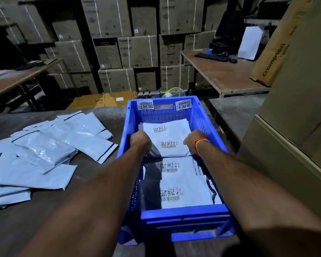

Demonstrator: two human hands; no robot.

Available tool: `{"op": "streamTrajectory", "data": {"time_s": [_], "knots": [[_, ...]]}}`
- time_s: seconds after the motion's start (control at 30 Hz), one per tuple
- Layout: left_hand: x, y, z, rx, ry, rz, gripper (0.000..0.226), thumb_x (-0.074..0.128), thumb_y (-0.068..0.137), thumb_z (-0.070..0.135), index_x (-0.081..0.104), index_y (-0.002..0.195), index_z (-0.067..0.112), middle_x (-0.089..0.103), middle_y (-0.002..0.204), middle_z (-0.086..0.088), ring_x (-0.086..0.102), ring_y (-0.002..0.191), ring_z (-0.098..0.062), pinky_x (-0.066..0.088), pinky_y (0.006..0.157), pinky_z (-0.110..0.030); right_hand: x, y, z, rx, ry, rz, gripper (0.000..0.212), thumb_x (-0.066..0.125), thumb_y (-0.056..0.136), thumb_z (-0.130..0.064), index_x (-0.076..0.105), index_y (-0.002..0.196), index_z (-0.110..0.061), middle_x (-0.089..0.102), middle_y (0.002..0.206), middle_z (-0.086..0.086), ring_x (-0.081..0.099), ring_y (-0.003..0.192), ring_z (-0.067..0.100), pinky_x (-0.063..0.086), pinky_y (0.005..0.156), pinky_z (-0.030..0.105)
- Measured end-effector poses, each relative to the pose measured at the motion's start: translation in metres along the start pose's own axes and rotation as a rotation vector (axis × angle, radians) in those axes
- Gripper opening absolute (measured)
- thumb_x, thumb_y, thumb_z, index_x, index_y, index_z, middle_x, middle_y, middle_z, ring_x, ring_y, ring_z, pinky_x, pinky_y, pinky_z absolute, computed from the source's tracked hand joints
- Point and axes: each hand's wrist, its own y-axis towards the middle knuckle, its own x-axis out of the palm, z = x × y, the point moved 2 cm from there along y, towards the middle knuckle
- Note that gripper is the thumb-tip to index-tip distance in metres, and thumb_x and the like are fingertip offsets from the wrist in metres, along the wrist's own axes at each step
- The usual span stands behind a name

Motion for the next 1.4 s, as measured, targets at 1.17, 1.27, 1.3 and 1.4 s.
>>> {"op": "streamTrajectory", "data": {"time_s": [1.17, 1.27, 1.3, 1.4], "knots": [[-0.139, -0.038, -0.216, 0.079, -0.222, 0.404, 0.039, 0.056, 0.087, 0.003, 0.072, 0.116, 0.024, 0.046, 0.134, -0.010, 0.061, 0.107, -0.031, 0.042, 0.071, -0.032, -0.061, -0.076, -0.296, -0.435, 0.362, 0.316, 0.026, 0.060, 0.083, -0.008, 0.079, 0.100, -0.017, 0.075, 0.106, 0.008, 0.066, 0.104, 0.027, 0.048, 0.085, 0.025], [-0.135, -0.027, -0.272, 0.128, -0.201, 0.350, 0.041, 0.054, 0.086, 0.001, 0.071, 0.116, 0.024, 0.059, 0.127, -0.008, 0.062, 0.105, -0.029, 0.040, 0.071, -0.030, -0.034, -0.072, -0.340, -0.417, 0.316, 0.256, 0.026, 0.060, 0.083, -0.009, 0.079, 0.099, -0.017, 0.075, 0.104, 0.005, 0.067, 0.103, 0.024, 0.046, 0.078, 0.022], [-0.131, -0.022, -0.292, 0.145, -0.174, 0.316, 0.043, 0.053, 0.085, 0.002, 0.070, 0.117, 0.026, 0.062, 0.124, -0.009, 0.061, 0.107, -0.028, 0.040, 0.071, -0.030, -0.024, -0.071, -0.354, -0.415, 0.311, 0.241, 0.026, 0.061, 0.083, -0.009, 0.079, 0.100, -0.017, 0.075, 0.105, 0.004, 0.067, 0.103, 0.024, 0.047, 0.080, 0.022], [-0.110, -0.012, -0.350, 0.188, -0.075, 0.195, 0.042, 0.061, 0.086, 0.009, 0.068, 0.121, 0.030, 0.063, 0.125, -0.009, 0.057, 0.118, -0.026, 0.044, 0.082, -0.030, 0.020, -0.070, -0.390, -0.420, 0.283, 0.160, 0.028, 0.067, 0.081, -0.015, 0.075, 0.107, -0.018, 0.072, 0.114, 0.004, 0.065, 0.109, 0.024, 0.047, 0.092, 0.025]]}}
